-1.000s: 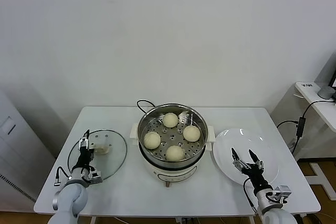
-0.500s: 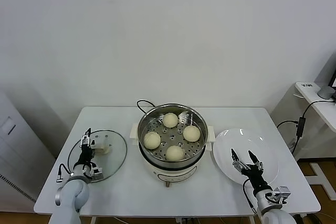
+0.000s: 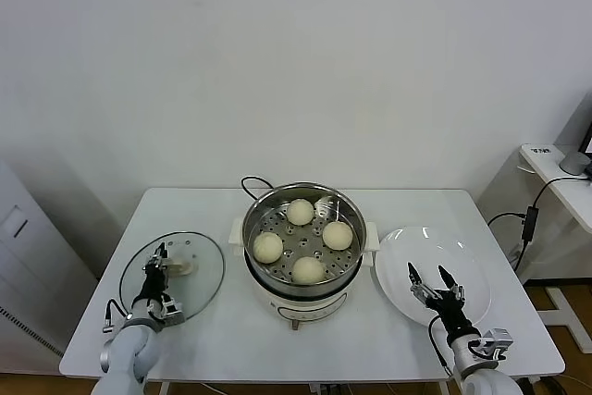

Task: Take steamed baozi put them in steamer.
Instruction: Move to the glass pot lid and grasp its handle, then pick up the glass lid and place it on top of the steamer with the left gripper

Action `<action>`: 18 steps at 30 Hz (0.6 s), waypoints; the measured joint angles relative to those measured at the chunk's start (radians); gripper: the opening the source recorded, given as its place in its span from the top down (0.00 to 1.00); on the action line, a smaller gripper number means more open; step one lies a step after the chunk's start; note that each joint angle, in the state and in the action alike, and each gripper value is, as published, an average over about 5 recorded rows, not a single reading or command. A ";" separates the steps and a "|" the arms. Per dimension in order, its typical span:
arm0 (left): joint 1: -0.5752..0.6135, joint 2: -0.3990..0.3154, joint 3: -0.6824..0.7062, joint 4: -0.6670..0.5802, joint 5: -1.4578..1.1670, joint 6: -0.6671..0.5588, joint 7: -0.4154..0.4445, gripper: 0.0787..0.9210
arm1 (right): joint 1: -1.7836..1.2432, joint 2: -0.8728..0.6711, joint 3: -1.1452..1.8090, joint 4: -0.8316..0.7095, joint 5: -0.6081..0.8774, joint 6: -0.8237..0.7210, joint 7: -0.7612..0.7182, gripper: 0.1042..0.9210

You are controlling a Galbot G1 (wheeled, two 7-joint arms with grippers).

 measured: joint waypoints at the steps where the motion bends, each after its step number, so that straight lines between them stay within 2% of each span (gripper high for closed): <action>1: 0.003 0.000 0.000 -0.003 -0.004 0.004 0.002 0.77 | 0.000 0.000 0.000 0.001 0.000 0.000 -0.001 0.12; 4: 0.012 -0.002 -0.001 -0.015 -0.015 0.016 0.003 0.87 | -0.001 -0.001 0.000 0.003 -0.001 0.001 -0.002 0.12; 7: 0.021 -0.006 -0.003 -0.028 -0.026 0.032 0.006 0.92 | -0.001 0.000 -0.001 0.007 -0.002 0.002 -0.002 0.12; 18: 0.077 -0.031 -0.001 -0.179 -0.085 0.159 0.041 0.93 | -0.003 0.009 -0.001 0.022 -0.003 0.001 -0.002 0.12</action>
